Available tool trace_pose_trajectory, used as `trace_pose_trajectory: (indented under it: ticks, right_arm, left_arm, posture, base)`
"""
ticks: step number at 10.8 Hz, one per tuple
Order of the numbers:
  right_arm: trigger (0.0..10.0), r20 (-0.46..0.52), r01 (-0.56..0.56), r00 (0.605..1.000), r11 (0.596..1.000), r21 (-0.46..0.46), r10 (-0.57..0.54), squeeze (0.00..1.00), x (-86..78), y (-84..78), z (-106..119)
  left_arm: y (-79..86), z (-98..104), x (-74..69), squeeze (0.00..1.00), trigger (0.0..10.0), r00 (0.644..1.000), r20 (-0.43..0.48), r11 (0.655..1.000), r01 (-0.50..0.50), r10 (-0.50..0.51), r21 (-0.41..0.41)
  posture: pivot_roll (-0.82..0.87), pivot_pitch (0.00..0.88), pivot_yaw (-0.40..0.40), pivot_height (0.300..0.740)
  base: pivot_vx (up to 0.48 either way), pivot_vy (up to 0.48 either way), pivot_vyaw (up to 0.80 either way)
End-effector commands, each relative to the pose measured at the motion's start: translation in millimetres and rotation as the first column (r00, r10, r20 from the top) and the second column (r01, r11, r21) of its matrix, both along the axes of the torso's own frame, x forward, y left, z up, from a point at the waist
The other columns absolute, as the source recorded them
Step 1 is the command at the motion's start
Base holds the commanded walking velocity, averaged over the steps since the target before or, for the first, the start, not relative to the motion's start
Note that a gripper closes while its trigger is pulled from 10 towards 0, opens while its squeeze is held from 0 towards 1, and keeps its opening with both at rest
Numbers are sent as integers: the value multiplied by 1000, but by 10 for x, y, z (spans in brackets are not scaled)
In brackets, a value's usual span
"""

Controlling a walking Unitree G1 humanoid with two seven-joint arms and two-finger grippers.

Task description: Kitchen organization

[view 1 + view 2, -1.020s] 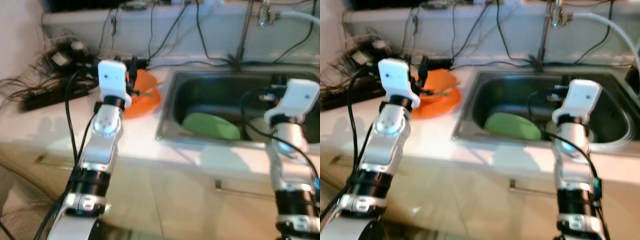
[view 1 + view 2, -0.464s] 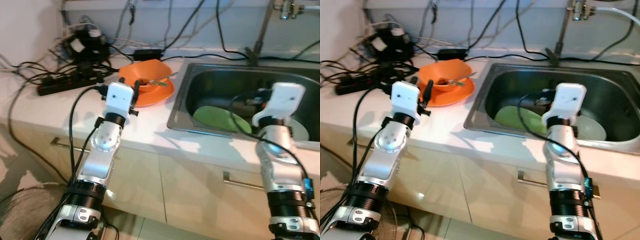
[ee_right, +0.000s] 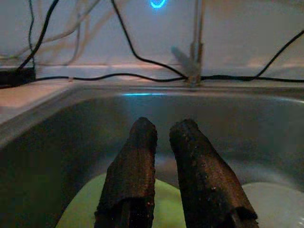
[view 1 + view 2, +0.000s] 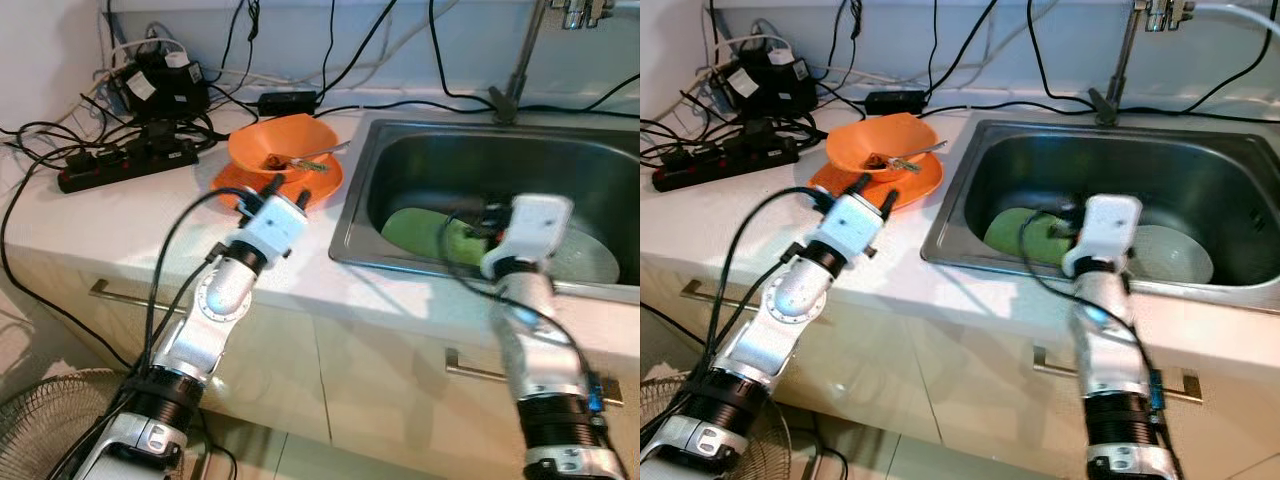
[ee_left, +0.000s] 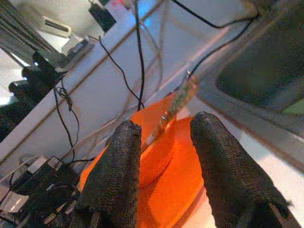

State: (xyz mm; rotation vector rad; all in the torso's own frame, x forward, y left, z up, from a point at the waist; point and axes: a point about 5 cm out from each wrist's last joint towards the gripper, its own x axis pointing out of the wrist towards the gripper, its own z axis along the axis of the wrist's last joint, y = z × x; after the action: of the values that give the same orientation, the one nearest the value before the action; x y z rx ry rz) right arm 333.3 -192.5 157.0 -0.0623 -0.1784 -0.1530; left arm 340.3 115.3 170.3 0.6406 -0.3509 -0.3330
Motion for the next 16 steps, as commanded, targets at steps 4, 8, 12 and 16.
trace_pose_trajectory:
  ticks: [4, 8, 12, 16]
  right_arm:
    - [10000, -8, -25, 1000, 1000, 8, 25, 0, 16, 82, -31]
    - [10000, 0, -23, 1000, 1000, 9, 23, 0, 21, 96, -15]
    - [10000, 0, -15, 1000, 1000, 8, 15, 0, 3, 92, -24]
    - [10000, -6, -6, 1000, 1000, 14, 6, 0, -27, 102, -61]
  left_arm:
    - [-74, 72, 176, 0, 10000, 999, 39, 986, -38, 32, 162]
    - [-239, 155, 319, 0, 10000, 999, 52, 978, -14, 3, 208]
    - [-311, 204, 411, 0, 10000, 997, 75, 964, -24, 5, 263]
    - [-422, 195, 456, 0, 10000, 995, 98, 944, -35, 3, 327]
  posture:
    - [52, 32, 112, 740]
    - [41, 29, 124, 740]
    - [36, 29, 133, 740]
    - [29, 29, 147, 740]
  base:
    - [0, 0, 0]
    - [0, 0, 0]
    - [0, 0, 0]
    - [0, 0, 0]
